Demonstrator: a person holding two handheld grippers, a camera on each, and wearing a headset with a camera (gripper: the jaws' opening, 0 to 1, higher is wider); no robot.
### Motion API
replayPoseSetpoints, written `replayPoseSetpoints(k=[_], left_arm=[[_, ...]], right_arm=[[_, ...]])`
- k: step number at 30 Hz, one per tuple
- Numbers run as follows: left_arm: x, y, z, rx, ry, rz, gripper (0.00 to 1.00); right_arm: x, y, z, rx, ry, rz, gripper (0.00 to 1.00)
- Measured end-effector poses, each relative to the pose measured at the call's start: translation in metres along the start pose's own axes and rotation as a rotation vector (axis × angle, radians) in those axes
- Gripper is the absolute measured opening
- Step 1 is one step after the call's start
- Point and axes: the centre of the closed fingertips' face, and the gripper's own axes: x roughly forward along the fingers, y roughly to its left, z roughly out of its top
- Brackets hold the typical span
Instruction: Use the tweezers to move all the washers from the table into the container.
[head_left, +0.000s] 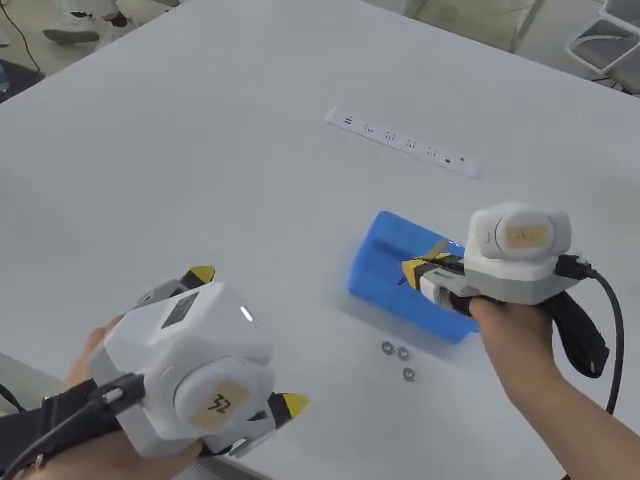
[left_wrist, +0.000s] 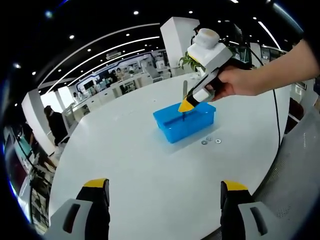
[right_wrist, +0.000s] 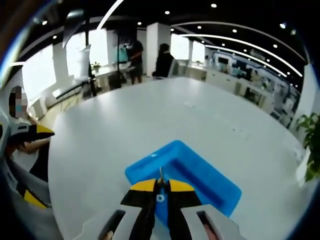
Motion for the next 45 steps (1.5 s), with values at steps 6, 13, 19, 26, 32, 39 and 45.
replayPoseSetpoints(k=[6,13,19,26,32,39,45], left_arm=[[0.000,0.000,0.000,-0.001,0.001,0.001,0.94],[0.000,0.000,0.000,0.002,0.001,-0.002,0.94],[0.000,-0.001,0.000,0.011,0.001,-0.005,0.94],[0.000,-0.001,-0.001,0.009,0.005,-0.003,0.93],[0.000,0.000,-0.001,0.006,0.003,0.001,0.93],[0.001,0.000,-0.002,0.011,0.010,-0.001,0.93],[0.002,0.000,-0.003,0.013,0.015,-0.002,0.93]], right_arm=[[-0.013,0.010,0.011,0.027,-0.037,0.022,0.04],[-0.033,0.020,0.016,0.035,-0.077,0.048,0.04],[-0.041,0.029,0.008,0.007,-0.070,0.063,0.04],[-0.035,0.032,-0.020,-0.017,-0.009,0.087,0.04],[-0.023,0.035,-0.039,-0.016,0.039,0.095,0.04],[-0.014,0.037,-0.060,-0.028,0.100,0.095,0.04],[-0.013,0.037,-0.060,-0.022,0.099,0.096,0.05]])
